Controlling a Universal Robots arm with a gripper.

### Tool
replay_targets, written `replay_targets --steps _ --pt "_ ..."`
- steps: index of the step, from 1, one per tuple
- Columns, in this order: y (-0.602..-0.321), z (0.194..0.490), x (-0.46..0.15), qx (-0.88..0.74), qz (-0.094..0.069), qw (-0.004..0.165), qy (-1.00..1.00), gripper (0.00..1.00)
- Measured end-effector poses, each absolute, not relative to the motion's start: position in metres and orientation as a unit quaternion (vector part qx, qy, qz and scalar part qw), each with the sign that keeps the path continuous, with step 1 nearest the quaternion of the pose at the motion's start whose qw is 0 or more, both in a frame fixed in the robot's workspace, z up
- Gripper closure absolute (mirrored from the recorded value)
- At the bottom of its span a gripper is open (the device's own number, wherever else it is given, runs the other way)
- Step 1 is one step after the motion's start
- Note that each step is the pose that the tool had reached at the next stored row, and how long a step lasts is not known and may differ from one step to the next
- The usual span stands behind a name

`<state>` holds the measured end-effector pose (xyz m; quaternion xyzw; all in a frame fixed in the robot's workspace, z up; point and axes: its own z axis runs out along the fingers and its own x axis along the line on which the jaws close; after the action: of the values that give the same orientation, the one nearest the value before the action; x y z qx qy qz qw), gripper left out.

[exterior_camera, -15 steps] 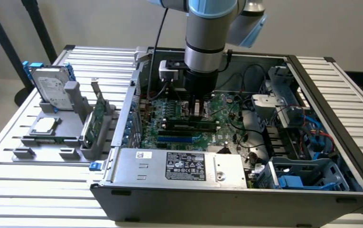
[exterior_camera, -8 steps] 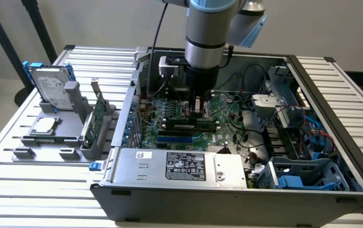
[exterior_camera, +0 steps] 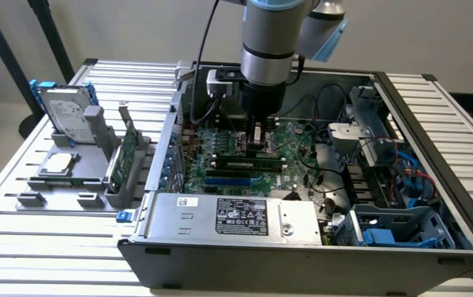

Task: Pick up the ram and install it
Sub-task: 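Insert the ram into the slot, then press down the ram until it locks into place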

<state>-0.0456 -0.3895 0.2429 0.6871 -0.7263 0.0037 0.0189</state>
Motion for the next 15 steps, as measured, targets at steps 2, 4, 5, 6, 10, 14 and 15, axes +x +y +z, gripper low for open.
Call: replay_targets --steps 2,4,5,6,10,14,15 --pt "-0.3895 0.2428 -0.0456 0.687 0.003 0.019 -0.726 0.89" --pt "-0.3895 0.2429 -0.0456 0.687 0.003 0.019 -0.726 0.89" --pt "-0.3895 0.2429 -0.0456 0.687 0.003 0.019 -0.726 0.89" --pt "-0.3895 0.2429 -0.0456 0.687 0.003 0.018 -0.726 0.89" --pt "-0.3895 0.2429 -0.0456 0.687 0.003 0.018 -0.726 0.89" --pt "-0.3895 0.2429 -0.0456 0.687 0.002 0.018 -0.726 0.89" --pt "-0.3895 0.2429 -0.0456 0.687 0.002 0.018 -0.726 0.89"
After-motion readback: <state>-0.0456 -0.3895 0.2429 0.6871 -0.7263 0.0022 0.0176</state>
